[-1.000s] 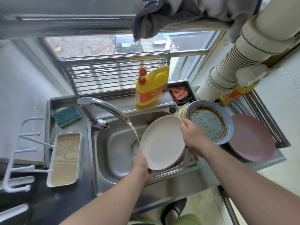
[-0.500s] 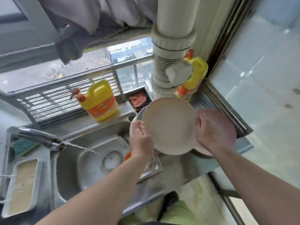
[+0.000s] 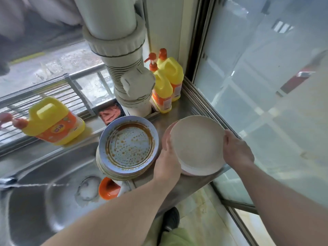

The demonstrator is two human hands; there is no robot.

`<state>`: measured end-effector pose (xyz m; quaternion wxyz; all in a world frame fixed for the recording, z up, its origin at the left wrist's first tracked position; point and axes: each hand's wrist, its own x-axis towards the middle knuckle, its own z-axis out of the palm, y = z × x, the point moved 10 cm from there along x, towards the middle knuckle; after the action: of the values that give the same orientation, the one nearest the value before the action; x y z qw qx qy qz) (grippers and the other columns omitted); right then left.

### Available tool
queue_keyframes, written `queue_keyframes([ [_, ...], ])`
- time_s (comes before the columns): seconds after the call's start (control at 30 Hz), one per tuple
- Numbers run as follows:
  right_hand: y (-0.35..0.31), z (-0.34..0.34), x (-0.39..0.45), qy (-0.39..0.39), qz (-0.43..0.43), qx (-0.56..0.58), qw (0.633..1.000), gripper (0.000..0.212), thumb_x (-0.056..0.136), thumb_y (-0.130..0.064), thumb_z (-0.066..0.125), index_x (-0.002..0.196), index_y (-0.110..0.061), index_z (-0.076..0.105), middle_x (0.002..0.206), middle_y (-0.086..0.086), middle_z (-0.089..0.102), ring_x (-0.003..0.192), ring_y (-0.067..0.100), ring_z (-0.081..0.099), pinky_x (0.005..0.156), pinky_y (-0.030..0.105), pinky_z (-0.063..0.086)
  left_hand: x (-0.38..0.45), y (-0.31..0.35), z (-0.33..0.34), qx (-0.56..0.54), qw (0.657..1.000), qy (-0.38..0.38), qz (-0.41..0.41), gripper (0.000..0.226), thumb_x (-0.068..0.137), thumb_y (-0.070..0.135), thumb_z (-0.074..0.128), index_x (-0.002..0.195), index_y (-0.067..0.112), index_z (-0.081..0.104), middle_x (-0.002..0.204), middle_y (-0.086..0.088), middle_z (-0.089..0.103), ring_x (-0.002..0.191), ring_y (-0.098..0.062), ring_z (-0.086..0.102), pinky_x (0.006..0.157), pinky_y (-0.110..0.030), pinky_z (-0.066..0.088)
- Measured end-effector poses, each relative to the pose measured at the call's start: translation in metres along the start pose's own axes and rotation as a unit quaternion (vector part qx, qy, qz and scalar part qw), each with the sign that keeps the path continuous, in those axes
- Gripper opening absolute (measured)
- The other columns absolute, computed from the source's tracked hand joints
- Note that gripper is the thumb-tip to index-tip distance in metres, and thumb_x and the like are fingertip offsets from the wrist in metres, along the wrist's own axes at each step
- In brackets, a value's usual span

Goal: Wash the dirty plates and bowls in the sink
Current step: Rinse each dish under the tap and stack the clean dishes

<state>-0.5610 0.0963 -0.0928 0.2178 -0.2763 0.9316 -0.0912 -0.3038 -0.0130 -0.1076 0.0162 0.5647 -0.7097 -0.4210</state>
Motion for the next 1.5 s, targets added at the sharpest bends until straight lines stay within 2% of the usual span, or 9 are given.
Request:
queue_keyframes([
  [0.13,0.002,0.010,0.009,-0.012,-0.017,-0.001,1.000,0.027,0.111,-0.044,0.022,0.112,-0.037,0.047,0.089,0.011,0.063,0.081,0.035,0.056,0.071,0.043,0.046,0.012,-0.017,0.010,0.029,0.997,-0.012,-0.071,0.063,0.110,0.011,0.035,0.165,0.007,0.005,0.155,-0.017,0.048,0.136,-0.032,0.054,0.109,-0.038,0.045],
  [0.33,-0.005,0.025,0.006,-0.028,-0.062,-0.004,0.998,0.037,0.111,-0.027,0.033,0.145,-0.037,0.044,0.109,0.019,0.069,0.098,0.041,0.064,0.084,0.050,0.053,0.010,-0.032,0.012,-0.036,0.994,-0.021,-0.096,0.055,0.114,0.024,0.036,0.167,0.021,0.023,0.156,-0.011,0.049,0.140,-0.031,0.049,0.110,-0.038,0.042],
  [0.53,-0.043,0.017,-0.006,0.006,-0.076,-0.048,0.996,0.020,0.111,-0.032,0.034,0.128,-0.032,0.044,0.102,0.013,0.068,0.087,0.038,0.063,0.073,0.044,0.049,-0.003,-0.025,0.006,-0.064,0.989,-0.104,-0.082,0.052,0.104,0.028,0.048,0.156,0.026,0.041,0.134,-0.006,0.063,0.104,-0.026,0.068,0.084,-0.039,0.060],
  [0.67,-0.138,0.050,-0.031,-0.069,-0.193,0.023,0.979,0.036,0.111,-0.041,0.035,0.133,-0.025,0.059,0.122,0.008,0.070,0.104,0.033,0.064,0.088,0.047,0.052,0.006,-0.020,-0.082,-0.070,0.997,0.026,-0.010,0.029,0.106,0.032,0.049,0.118,0.025,0.075,0.102,0.002,0.073,0.093,-0.021,0.068,0.087,-0.041,0.059],
  [0.83,-0.211,0.101,-0.058,-0.147,-0.167,0.087,0.971,0.043,0.111,-0.044,0.038,0.144,-0.020,0.051,0.139,0.016,0.063,0.126,0.040,0.058,0.105,0.048,0.047,0.011,-0.110,-0.199,-0.045,0.974,0.207,-0.084,0.038,0.103,0.017,0.047,0.137,0.022,0.063,0.131,-0.008,0.052,0.118,-0.025,0.054,0.108,-0.039,0.045],
  [1.03,-0.222,0.113,-0.075,-0.102,-0.145,-0.026,0.984,0.029,0.108,-0.022,0.041,0.136,-0.016,0.042,0.126,0.021,0.064,0.110,0.043,0.061,0.080,0.043,0.044,0.009,-0.178,-0.204,-0.051,0.981,0.149,-0.117,0.035,0.103,0.019,0.047,0.133,0.019,0.066,0.125,-0.010,0.066,0.104,-0.025,0.057,0.082,-0.036,0.044],
  [1.23,-0.242,0.085,-0.099,-0.050,-0.133,-0.043,0.989,0.025,0.106,-0.020,0.039,0.129,-0.013,0.043,0.123,0.022,0.065,0.109,0.044,0.062,0.087,0.047,0.050,-0.001,-0.161,-0.204,-0.070,0.986,0.147,-0.025,0.037,0.102,0.014,0.050,0.131,0.023,0.071,0.122,-0.003,0.064,0.107,-0.020,0.057,0.094,-0.033,0.046],
  [1.37,-0.252,0.064,-0.119,-0.035,-0.096,0.031,0.994,0.035,0.105,-0.025,0.041,0.140,-0.017,0.046,0.130,0.021,0.063,0.116,0.044,0.059,0.089,0.045,0.045,-0.016,-0.178,-0.226,-0.216,0.952,0.202,-0.084,0.024,0.103,0.021,0.050,0.127,0.023,0.054,0.122,-0.002,0.046,0.100,-0.019,0.049,0.086,-0.030,0.034],
  [1.5,-0.275,0.056,-0.155,0.001,-0.131,0.054,0.990,0.032,0.103,-0.021,0.044,0.134,-0.020,0.048,0.119,0.016,0.067,0.103,0.040,0.060,0.081,0.043,0.044,-0.018,-0.228,-0.237,-0.323,0.923,0.191,-0.091,0.014,0.105,0.035,0.045,0.112,0.031,0.057,0.112,0.001,0.063,0.104,-0.025,0.060,0.093,-0.043,0.050],
])
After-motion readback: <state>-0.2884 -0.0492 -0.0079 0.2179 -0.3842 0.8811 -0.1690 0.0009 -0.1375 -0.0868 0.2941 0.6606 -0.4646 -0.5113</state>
